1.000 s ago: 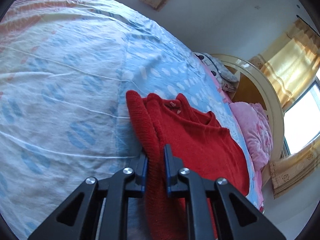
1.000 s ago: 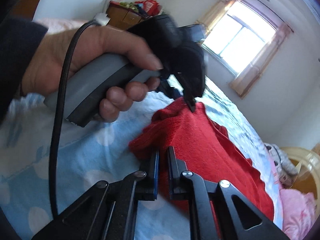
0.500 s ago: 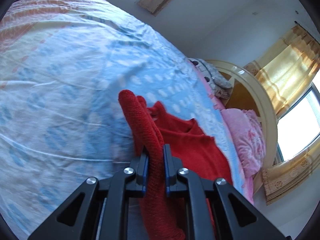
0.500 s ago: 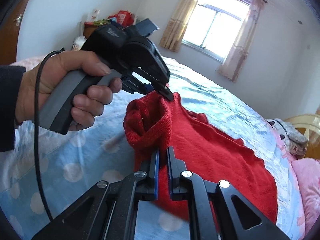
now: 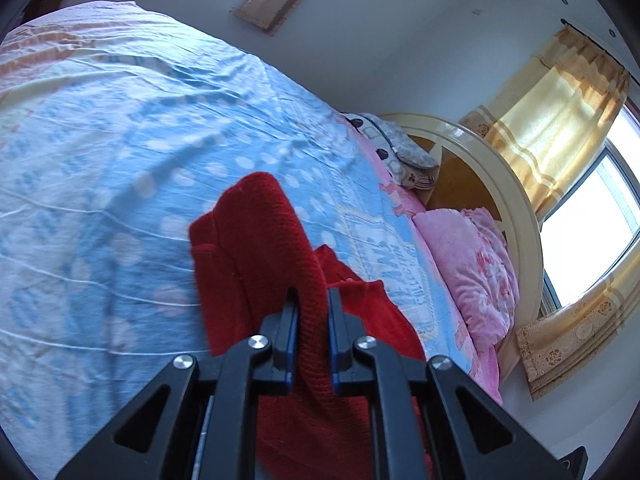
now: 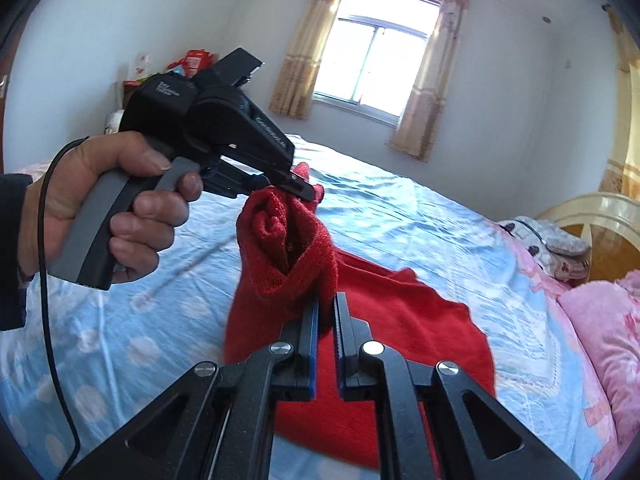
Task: Fold small clothes
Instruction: 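Lift the gripped edge with both tools and fold it over the sweater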
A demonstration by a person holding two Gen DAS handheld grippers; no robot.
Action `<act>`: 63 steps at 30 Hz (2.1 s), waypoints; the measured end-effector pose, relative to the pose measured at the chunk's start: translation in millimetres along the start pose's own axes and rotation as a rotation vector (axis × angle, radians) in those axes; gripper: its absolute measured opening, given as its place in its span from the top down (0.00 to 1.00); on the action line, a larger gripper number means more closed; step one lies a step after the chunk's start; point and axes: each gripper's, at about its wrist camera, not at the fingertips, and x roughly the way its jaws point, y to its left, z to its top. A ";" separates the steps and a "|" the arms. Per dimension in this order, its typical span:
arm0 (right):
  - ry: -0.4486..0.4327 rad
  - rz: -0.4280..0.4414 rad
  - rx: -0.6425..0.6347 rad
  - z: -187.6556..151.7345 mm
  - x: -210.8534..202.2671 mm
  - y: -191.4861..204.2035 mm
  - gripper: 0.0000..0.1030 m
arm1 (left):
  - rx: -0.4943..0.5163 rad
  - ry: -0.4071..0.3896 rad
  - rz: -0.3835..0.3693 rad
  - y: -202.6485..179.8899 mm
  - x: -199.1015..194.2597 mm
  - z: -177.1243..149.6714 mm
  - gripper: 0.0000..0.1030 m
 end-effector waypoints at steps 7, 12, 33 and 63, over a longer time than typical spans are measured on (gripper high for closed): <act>0.005 -0.044 0.010 -12.8 -4.8 -31.3 0.95 | 0.044 0.021 -0.023 -30.0 20.3 1.1 0.88; 0.013 -0.058 0.052 -19.4 -5.8 -55.2 0.95 | 0.071 0.039 -0.026 -48.7 39.1 2.4 0.88; 0.162 -0.084 0.215 -79.6 -8.5 -121.1 0.98 | 0.248 0.181 0.027 -121.1 130.6 -27.1 0.88; 0.178 0.213 0.535 -82.6 18.3 -155.3 0.91 | 0.365 0.188 0.056 -145.9 139.0 -40.1 0.89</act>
